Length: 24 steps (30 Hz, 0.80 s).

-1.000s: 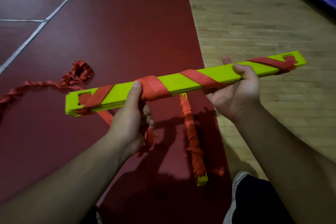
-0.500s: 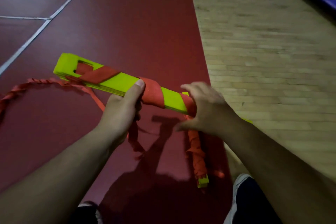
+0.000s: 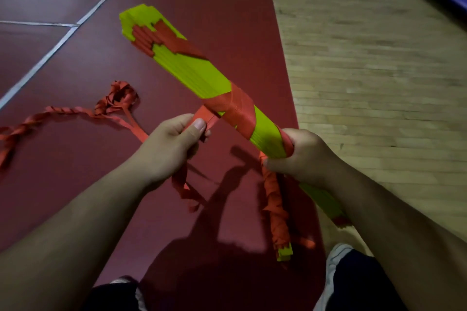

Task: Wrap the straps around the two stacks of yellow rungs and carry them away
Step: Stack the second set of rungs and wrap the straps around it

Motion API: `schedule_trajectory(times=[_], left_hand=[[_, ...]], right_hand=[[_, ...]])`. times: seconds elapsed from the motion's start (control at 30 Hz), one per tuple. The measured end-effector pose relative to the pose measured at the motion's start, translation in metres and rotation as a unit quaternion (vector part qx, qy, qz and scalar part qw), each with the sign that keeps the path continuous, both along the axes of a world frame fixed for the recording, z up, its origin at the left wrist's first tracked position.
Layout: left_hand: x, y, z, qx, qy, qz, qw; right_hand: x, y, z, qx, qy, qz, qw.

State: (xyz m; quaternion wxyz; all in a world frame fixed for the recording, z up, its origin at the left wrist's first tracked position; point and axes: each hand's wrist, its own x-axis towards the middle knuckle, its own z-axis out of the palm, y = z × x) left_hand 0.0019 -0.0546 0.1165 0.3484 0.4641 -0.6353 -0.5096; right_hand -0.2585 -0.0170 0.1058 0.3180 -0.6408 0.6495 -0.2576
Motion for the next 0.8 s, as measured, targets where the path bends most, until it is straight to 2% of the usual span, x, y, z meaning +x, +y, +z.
schedule_trajectory(times=[0.17, 0.3, 0.4, 0.5, 0.57, 0.63, 0.73, 0.8], left_hand=[[0.009, 0.000, -0.001, 0.011, -0.061, -0.019, 0.998], [0.007, 0.000, 0.003, 0.017, -0.056, -0.005, 0.998], [0.005, 0.001, 0.005, 0.027, -0.031, 0.010, 0.999], [-0.003, 0.008, 0.003, 0.023, -0.057, 0.000, 0.998], [-0.011, 0.012, 0.000, 0.014, -0.076, 0.055, 0.995], [-0.017, 0.012, 0.002, 0.039, -0.086, 0.148, 0.984], [-0.018, 0.007, 0.006, 0.105, -0.044, 0.223, 0.968], [-0.016, 0.005, 0.008, 0.122, -0.052, 0.244, 0.961]], right_hand=[[0.000, 0.000, -0.003, 0.004, 0.026, 0.003, 1.000], [-0.001, -0.001, -0.010, -0.017, 0.056, -0.032, 0.998], [0.000, 0.000, -0.011, -0.053, 0.127, -0.045, 0.989], [0.011, 0.004, -0.007, -0.091, 0.235, -0.057, 0.966], [0.020, 0.005, -0.010, -0.117, 0.284, -0.050, 0.950], [0.028, 0.007, -0.014, -0.132, 0.297, -0.021, 0.946], [0.033, 0.011, -0.022, -0.109, 0.280, 0.052, 0.952], [0.033, 0.011, -0.025, -0.110, 0.243, 0.076, 0.961]])
